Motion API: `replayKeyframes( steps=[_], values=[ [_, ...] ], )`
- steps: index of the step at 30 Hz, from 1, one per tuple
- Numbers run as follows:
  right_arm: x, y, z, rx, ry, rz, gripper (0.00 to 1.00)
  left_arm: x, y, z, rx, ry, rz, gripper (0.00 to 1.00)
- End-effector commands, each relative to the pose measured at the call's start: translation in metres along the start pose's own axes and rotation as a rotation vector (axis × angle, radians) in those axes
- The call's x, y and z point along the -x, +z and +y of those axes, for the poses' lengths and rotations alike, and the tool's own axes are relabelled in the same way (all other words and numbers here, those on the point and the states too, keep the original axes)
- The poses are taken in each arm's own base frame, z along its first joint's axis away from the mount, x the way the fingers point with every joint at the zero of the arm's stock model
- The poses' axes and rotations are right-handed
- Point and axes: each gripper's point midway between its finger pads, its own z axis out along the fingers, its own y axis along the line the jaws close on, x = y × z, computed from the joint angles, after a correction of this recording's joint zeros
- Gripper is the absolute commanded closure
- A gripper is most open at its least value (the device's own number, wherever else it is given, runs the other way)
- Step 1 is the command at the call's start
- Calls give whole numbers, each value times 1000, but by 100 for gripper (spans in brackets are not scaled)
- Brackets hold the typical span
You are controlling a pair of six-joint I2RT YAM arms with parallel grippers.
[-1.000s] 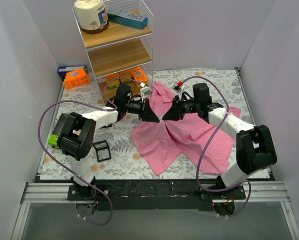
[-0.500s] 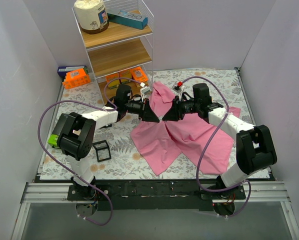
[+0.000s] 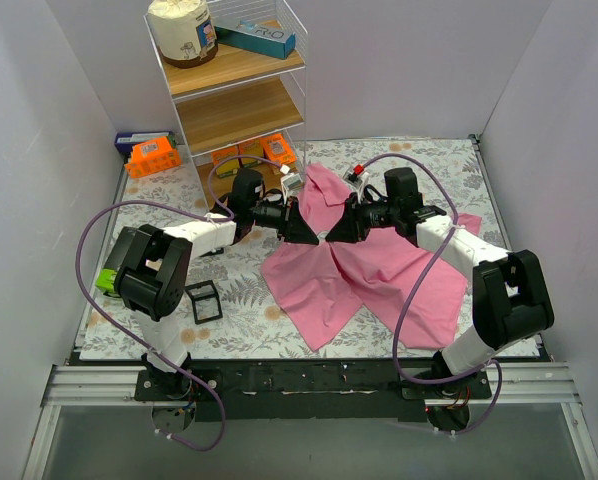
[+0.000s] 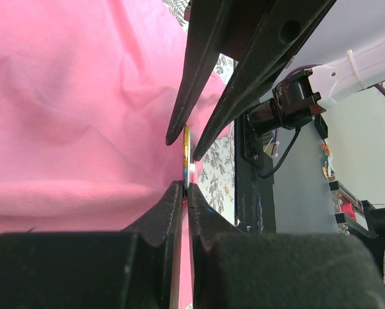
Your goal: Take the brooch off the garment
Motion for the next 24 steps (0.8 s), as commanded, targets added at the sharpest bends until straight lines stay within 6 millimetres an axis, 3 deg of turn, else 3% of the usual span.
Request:
replayKeyframes(
  steps=[1,18,22,24],
  values=[
    [-7,-1,-4,-51,-18,18,73,19,1,-22,-46,105,-4,100],
    [-21,13,-35,-249,-49,111,65,21,5,-25,-61,148,11,100],
    [-7,11,-20,-174,-100,97,55,23,4,-21,-40,165,12,100],
    [9,0,0,-79,-166,75,53,22,2,-17,-16,186,20,100]
  ],
)
